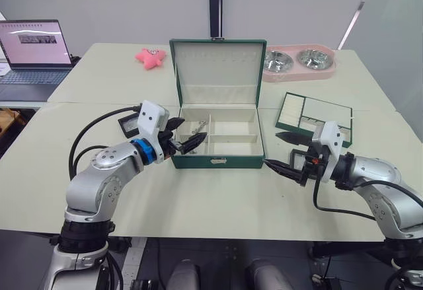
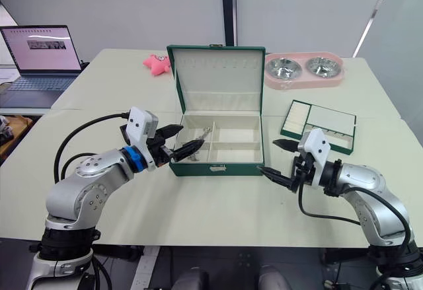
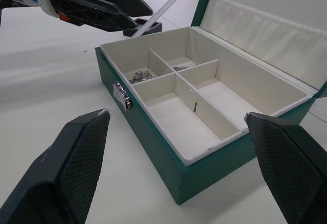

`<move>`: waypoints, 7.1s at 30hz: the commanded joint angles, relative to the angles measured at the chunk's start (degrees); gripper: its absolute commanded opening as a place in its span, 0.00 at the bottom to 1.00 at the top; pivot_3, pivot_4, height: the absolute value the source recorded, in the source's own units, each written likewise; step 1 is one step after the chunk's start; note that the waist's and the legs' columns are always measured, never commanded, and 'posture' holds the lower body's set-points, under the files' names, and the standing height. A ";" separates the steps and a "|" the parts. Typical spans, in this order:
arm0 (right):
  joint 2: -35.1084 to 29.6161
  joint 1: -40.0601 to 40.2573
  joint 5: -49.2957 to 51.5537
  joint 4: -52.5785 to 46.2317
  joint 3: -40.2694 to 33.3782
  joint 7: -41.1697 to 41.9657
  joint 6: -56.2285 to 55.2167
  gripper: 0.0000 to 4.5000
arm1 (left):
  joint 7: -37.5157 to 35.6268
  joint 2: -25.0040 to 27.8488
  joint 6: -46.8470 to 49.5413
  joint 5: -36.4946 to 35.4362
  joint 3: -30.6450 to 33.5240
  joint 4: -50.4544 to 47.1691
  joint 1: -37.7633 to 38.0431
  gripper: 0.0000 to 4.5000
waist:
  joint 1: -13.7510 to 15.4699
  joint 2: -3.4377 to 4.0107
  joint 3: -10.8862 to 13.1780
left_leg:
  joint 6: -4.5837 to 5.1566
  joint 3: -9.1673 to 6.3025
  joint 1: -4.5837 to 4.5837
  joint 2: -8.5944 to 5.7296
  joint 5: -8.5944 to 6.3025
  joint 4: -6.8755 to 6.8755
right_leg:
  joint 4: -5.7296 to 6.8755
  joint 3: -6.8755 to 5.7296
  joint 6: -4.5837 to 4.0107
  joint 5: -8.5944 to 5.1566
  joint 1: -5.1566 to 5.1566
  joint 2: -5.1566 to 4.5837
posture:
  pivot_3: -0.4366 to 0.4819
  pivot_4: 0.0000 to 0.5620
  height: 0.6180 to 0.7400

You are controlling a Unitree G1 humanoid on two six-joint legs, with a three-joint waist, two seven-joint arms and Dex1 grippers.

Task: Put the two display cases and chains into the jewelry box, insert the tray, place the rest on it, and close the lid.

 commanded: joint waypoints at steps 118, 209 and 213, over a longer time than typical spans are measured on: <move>4.59 -4.73 0.37 -4.70 7.44 -3.19 0.72 1.00 | -12.00 7.27 -46.32 27.77 -1.29 76.46 -25.93 0.22 | -0.90 0.03 -0.02 | 0.00 -0.09 -0.03 0.00 0.01 0.07 | 0.29 -0.15 0.00 0.00 -0.13 0.03 | 0.48 0.27 1.00; 1.93 17.26 2.76 -19.14 -5.89 -16.32 2.67 1.00 | -38.11 -10.84 -60.54 35.73 -21.39 80.11 -48.78 0.08 | -0.38 -0.04 0.02 | 0.02 -0.03 -0.10 -0.07 0.00 0.04 | 0.06 -0.01 0.00 0.00 -0.09 0.12 | 0.48 0.27 1.00; 1.86 17.78 2.92 -19.55 -6.17 -16.56 2.75 1.00 | -36.10 -11.14 -61.72 37.46 -21.69 81.72 -48.94 0.08 | -0.41 -0.04 0.02 | 0.02 -0.03 -0.10 -0.08 0.00 0.04 | 0.06 0.00 0.00 0.00 -0.09 0.12 | 0.48 0.27 1.00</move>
